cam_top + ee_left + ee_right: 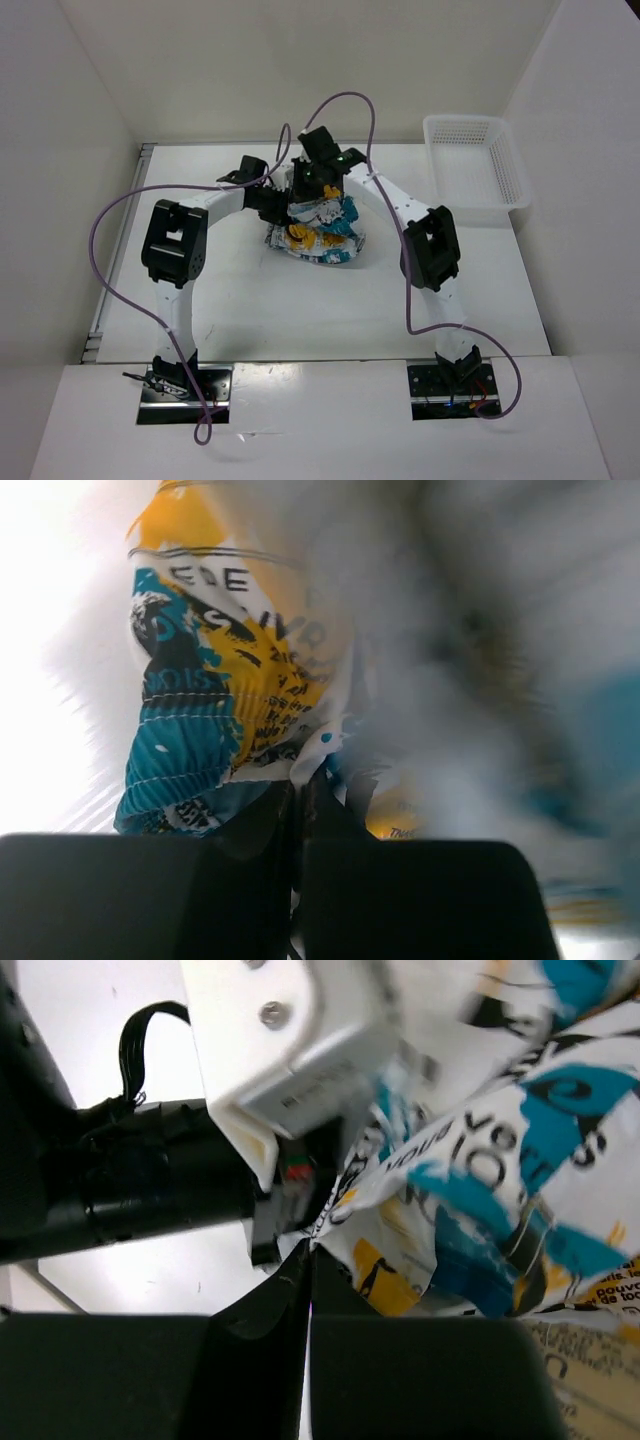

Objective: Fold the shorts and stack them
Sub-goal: Fold the shorts

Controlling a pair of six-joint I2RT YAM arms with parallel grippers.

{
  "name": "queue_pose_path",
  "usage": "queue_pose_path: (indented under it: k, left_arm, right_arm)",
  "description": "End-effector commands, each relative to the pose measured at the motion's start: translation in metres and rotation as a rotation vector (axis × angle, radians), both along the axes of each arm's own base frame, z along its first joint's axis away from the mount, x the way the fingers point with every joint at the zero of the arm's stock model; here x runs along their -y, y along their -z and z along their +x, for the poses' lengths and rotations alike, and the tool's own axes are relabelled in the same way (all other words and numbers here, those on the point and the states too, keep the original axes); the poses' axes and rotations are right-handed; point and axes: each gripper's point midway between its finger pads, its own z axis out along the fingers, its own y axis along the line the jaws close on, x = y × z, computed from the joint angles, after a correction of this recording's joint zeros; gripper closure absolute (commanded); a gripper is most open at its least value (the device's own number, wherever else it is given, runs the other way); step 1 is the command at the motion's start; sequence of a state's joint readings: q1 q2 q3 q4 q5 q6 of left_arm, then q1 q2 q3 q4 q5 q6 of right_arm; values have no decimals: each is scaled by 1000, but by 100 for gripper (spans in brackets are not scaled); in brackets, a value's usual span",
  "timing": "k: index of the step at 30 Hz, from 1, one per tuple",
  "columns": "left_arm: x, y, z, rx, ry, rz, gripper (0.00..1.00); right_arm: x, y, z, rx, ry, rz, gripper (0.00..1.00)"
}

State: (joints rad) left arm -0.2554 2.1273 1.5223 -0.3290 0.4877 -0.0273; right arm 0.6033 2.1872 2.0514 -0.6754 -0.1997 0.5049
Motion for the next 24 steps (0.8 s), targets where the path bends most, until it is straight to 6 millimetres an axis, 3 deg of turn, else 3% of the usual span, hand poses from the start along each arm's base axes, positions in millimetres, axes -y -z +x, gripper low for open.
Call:
queue_pose_path:
  k: [1,2,5,7,9,10,11,13,14,16,17,19,20,23,24]
  left_arm:
    - [29,-8,-5,29,136,-171,99]
    - [32,-11,-3,30,149,-189,97]
    - [33,-16,6,51,169,-245,96]
    - [29,-3,5,21,161,-247,95]
    - [30,-1,5,30,167,-256,93]
    - [25,3,7,22,155,-255,92]
    - [20,6,9,25,141,-247,92]
    - [19,9,12,27,132,-235,91]
    - [17,11,11,20,125,-225,91]
    - [19,12,13,19,130,-232,91]
    - [19,12,13,19,130,-232,91]
    - [19,12,13,19,130,-232,91]
    - [18,15,10,10,129,-231,91]
    - [17,16,9,2,123,-222,91]
    - [16,12,11,15,118,-215,89]
  right_arm:
    - [-41,-3,-14,13,-42,14,100]
    - [-48,-8,-16,23,-45,31,100]
    - [-60,-1,-22,17,-55,26,100]
    - [-68,4,-30,9,-74,21,100]
    - [-70,12,-37,8,-112,0,100]
    - [-66,10,-43,7,-135,-4,95]
    - [-74,8,-56,16,-182,1,77]
    - [-76,2,-73,61,-288,-19,54]
    - [-85,-6,-85,99,-351,-11,31]
    - [-90,-26,-89,241,-460,-37,20]
    - [-97,-59,-95,344,-492,-18,16]
    - [-99,-93,-95,479,-550,-8,11]
    - [-99,-123,-101,546,-555,26,11]
    - [-88,-161,-101,648,-526,34,10]
    - [-72,-171,-94,684,-451,-7,12]
